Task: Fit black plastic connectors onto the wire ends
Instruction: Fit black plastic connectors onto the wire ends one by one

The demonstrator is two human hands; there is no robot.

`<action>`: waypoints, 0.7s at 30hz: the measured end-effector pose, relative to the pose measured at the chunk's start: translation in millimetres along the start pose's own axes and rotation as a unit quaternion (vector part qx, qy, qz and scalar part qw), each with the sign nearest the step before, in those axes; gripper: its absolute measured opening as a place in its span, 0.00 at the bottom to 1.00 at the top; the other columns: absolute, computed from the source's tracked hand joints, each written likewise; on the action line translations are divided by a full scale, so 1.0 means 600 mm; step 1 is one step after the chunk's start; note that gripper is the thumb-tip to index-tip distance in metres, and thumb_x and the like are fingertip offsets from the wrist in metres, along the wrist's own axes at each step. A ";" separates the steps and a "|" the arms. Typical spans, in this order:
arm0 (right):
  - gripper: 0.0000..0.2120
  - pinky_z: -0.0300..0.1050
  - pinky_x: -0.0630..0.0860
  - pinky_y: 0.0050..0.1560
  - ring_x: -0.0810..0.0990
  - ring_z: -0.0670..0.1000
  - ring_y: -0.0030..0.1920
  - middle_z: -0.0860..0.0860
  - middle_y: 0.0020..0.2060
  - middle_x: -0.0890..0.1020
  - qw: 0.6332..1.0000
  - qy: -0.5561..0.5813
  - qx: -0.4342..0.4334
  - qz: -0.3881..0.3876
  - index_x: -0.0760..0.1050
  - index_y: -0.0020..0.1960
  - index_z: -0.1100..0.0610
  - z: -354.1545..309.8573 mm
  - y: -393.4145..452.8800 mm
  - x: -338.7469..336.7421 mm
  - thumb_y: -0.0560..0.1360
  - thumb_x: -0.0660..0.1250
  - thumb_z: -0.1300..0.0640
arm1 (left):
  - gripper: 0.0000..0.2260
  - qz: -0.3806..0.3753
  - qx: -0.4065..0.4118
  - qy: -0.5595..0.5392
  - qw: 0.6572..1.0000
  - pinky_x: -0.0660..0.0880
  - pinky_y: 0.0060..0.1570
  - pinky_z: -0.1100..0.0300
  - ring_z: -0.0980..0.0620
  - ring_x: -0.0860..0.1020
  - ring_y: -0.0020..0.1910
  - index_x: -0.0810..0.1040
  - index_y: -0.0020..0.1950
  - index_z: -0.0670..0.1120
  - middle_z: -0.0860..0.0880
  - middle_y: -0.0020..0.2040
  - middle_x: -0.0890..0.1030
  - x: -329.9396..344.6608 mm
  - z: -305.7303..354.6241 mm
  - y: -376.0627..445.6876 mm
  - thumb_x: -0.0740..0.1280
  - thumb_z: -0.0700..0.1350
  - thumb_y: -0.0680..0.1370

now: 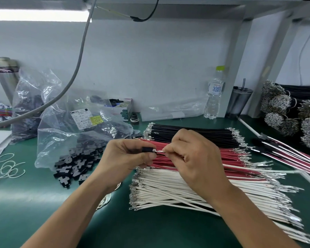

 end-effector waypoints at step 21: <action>0.05 0.39 0.70 0.43 0.74 0.45 0.41 0.44 0.40 0.75 0.996 0.039 0.037 -0.066 0.80 0.44 0.55 0.005 -0.002 0.018 0.78 0.71 0.55 | 0.10 -0.038 0.014 0.071 0.997 0.82 0.42 0.61 0.48 0.83 0.37 0.89 0.48 0.47 0.41 0.40 0.87 -0.001 -0.008 -0.001 0.79 0.44 0.67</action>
Point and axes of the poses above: each hand's wrist, its own y-axis towards the middle knuckle, its own x-axis out of the palm, z = x × y, the point moved 1 cm from there along y, towards the middle knuckle
